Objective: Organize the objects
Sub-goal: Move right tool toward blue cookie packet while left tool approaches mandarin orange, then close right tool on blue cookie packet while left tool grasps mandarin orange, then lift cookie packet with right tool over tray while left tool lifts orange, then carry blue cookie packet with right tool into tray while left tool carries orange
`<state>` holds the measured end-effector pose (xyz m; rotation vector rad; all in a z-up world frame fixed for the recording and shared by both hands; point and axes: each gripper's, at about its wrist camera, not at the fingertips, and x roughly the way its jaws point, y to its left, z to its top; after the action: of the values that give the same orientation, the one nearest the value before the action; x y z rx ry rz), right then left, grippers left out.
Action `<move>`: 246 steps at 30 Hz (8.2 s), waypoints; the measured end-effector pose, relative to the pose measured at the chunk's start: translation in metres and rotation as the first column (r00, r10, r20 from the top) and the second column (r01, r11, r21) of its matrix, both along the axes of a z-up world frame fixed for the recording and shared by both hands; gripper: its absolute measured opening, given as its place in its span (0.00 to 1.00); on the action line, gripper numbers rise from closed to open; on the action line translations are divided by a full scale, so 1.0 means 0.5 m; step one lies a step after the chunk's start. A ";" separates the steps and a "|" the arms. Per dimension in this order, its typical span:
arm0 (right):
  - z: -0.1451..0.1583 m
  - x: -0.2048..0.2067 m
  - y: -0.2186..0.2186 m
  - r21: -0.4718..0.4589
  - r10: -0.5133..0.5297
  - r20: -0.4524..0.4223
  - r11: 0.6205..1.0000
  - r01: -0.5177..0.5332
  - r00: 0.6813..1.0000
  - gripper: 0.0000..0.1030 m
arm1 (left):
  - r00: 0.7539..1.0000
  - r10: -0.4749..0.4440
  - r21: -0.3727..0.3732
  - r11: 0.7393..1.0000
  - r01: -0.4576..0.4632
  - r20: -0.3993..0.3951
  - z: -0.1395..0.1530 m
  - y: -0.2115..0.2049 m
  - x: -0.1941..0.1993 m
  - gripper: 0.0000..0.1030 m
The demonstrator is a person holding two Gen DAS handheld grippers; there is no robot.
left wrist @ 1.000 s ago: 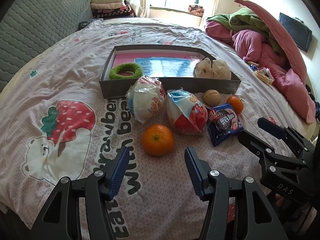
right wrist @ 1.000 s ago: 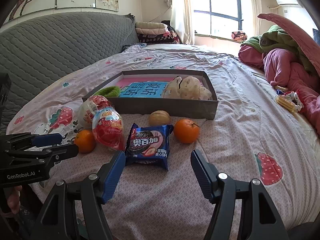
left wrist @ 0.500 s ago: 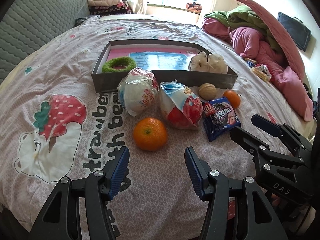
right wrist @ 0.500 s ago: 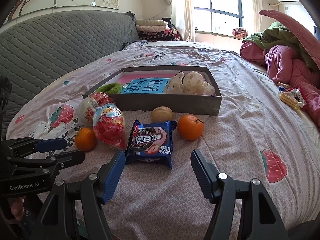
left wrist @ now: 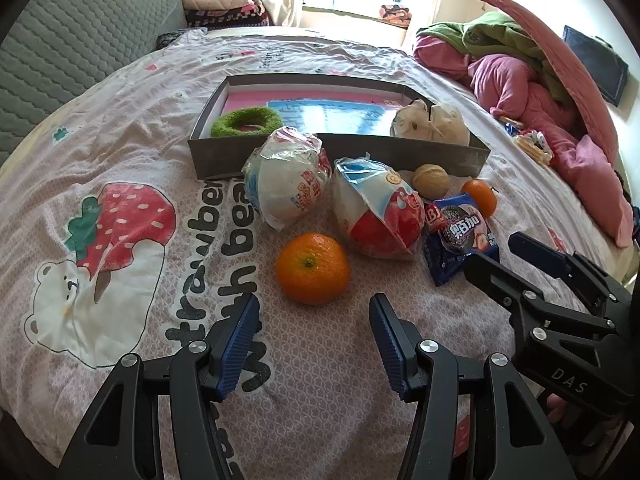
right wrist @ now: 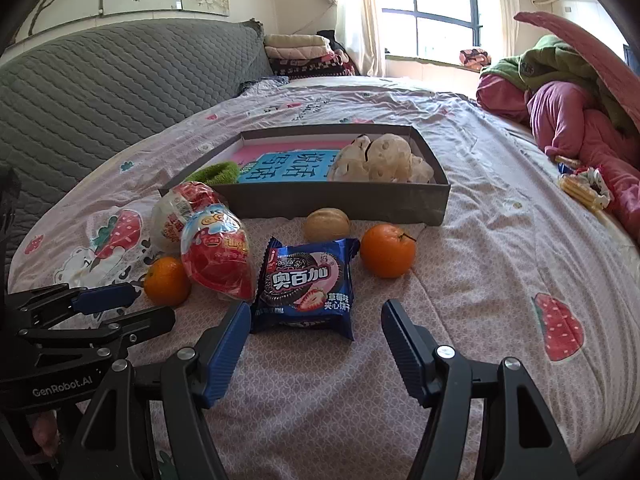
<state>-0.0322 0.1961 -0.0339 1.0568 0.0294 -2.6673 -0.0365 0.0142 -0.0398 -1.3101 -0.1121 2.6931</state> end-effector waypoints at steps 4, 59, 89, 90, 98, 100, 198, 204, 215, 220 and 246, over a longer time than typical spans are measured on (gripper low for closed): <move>-0.008 -0.010 -0.002 -0.006 -0.009 0.020 1.000 0.009 1.000 0.65 | 1.000 0.006 0.006 1.000 -0.006 -0.005 0.000 -0.003 -0.004 0.57; -0.042 -0.072 -0.044 0.026 -0.040 0.045 0.999 0.039 0.998 0.55 | 0.998 0.060 -0.018 0.998 -0.061 -0.021 -0.026 -0.001 -0.065 0.57; -0.017 -0.047 -0.006 -0.078 0.008 0.027 0.997 -0.006 1.000 0.50 | 0.997 0.000 0.012 1.000 0.001 -0.071 -0.005 0.011 -0.023 0.40; -0.016 -0.046 -0.005 -0.081 0.008 0.025 0.997 -0.006 1.000 0.50 | 0.997 0.000 0.010 1.000 0.000 -0.073 -0.002 0.011 -0.020 0.40; 0.004 -0.037 0.008 -0.103 0.001 -0.007 0.995 -0.001 1.000 0.50 | 0.995 0.016 0.006 1.000 -0.016 -0.099 0.019 0.007 -0.005 0.40; 0.009 -0.034 0.012 -0.110 0.001 -0.018 0.994 -0.003 1.000 0.50 | 0.994 0.020 0.005 1.000 -0.019 -0.107 0.025 0.006 -0.002 0.40; 0.101 -0.096 -0.022 -0.016 0.059 -0.250 0.998 -0.065 0.967 0.51 | 0.951 0.081 0.009 0.997 -0.082 -0.298 0.121 -0.033 -0.114 0.40; 0.108 -0.122 -0.038 0.006 0.079 -0.268 0.997 -0.080 0.960 0.51 | 0.950 0.092 0.007 0.996 -0.094 -0.297 0.125 -0.042 -0.135 0.40; 0.109 -0.171 -0.057 0.041 0.097 -0.270 0.995 -0.089 0.958 0.51 | 0.955 0.077 -0.019 0.996 -0.086 -0.286 0.125 -0.034 -0.187 0.40; 0.109 -0.184 -0.045 0.036 0.073 -0.256 0.997 -0.066 0.964 0.51 | 0.960 0.062 -0.015 0.998 -0.069 -0.275 0.122 -0.017 -0.215 0.40; 0.079 -0.233 0.023 0.050 -0.029 -0.167 0.998 0.038 0.986 0.51 | 0.983 0.000 -0.003 1.000 0.000 -0.183 0.078 0.072 -0.294 0.40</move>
<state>-0.1486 0.2078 0.0057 0.8543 0.1170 -2.7931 -0.1832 0.0500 -0.0009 -1.0558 -0.0880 2.7981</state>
